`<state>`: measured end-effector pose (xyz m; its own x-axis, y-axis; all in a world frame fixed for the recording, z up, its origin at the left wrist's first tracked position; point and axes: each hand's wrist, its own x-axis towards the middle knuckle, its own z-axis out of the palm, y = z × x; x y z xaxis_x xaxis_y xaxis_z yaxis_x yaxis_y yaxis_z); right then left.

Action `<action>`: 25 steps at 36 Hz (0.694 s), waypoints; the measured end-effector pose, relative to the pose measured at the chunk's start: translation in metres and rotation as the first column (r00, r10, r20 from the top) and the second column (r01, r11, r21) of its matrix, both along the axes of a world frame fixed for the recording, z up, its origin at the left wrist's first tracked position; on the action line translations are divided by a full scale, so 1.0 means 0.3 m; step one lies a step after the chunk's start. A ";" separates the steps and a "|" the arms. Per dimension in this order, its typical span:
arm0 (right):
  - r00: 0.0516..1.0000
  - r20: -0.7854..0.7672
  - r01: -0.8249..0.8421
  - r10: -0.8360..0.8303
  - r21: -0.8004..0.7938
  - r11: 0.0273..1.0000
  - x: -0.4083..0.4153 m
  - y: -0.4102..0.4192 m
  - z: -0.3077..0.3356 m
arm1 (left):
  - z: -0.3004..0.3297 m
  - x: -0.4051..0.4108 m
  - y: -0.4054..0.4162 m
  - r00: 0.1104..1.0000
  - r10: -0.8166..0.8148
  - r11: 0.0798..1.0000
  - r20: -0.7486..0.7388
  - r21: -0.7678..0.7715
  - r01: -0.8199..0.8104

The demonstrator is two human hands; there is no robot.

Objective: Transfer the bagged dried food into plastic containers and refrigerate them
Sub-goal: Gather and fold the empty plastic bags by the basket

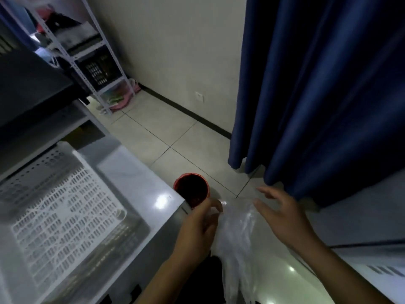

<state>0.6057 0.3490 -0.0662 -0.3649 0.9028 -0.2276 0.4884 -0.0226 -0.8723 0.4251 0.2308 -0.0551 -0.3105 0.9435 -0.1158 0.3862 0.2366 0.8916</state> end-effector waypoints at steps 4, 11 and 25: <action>0.999 -0.003 0.032 -0.033 -0.056 0.998 -0.020 0.154 -0.037 | -0.081 -0.041 0.191 0.999 -0.008 0.999 -0.047 -0.053 0.006; 0.991 0.127 -0.035 0.042 -0.051 0.998 -0.130 0.464 -0.107 | -0.254 -0.142 0.554 0.986 -0.048 0.974 -0.161 -0.228 0.010; 0.691 0.523 -0.431 0.499 -0.257 0.865 -0.357 0.887 -0.410 | -0.656 -0.373 0.864 0.982 0.154 0.725 -0.109 -0.663 -0.187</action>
<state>0.4987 0.6150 -0.1892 -0.5087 0.6096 -0.6080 0.8537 0.2659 -0.4477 0.3130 0.4900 -0.2520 -0.4789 0.5585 -0.6773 0.3141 0.8295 0.4619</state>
